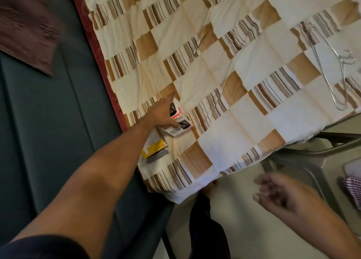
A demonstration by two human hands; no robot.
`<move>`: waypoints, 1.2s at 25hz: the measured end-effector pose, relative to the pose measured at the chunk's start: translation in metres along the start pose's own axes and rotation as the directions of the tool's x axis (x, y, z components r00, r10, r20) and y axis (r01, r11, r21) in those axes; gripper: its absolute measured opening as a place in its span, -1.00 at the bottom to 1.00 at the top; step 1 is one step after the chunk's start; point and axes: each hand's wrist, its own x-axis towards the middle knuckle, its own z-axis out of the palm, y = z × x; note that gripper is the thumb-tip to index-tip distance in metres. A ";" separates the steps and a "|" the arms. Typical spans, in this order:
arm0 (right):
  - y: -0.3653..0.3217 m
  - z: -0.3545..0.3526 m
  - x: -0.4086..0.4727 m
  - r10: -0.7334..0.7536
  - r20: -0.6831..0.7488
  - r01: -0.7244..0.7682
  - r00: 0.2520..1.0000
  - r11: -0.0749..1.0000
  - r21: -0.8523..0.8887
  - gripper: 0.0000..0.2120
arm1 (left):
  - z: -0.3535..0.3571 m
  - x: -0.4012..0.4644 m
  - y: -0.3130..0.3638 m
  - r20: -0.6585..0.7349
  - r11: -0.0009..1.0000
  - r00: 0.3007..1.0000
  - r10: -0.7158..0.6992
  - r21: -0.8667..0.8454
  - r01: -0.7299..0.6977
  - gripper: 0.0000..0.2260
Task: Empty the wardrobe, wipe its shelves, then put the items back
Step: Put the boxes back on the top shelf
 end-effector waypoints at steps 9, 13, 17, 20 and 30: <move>-0.038 -0.030 0.063 -0.018 0.274 -0.057 0.961 0.963 0.264 0.08 | -0.054 -0.095 0.141 0.528 0.869 0.705 0.474 -0.410 -0.277 0.16; -0.039 -0.023 0.061 -0.013 0.205 -0.061 0.979 0.934 0.352 0.02 | -0.057 -0.099 0.146 0.537 0.840 0.667 0.517 -0.470 -0.273 0.09; -0.025 -0.014 0.054 0.028 0.146 -0.084 0.989 0.914 0.396 -0.05 | -0.034 -0.087 0.085 0.114 0.859 0.953 0.280 -0.473 -0.196 -0.26; -0.011 -0.010 0.042 0.103 0.140 -0.154 0.985 0.887 0.435 -0.10 | 0.037 -0.087 0.007 -0.324 0.999 0.946 -0.028 -0.027 0.020 -0.50; 0.027 0.009 0.022 0.212 0.103 -0.236 0.972 0.855 0.462 0.00 | 0.114 -0.054 -0.063 -0.041 0.837 0.981 -0.190 0.516 0.183 -0.01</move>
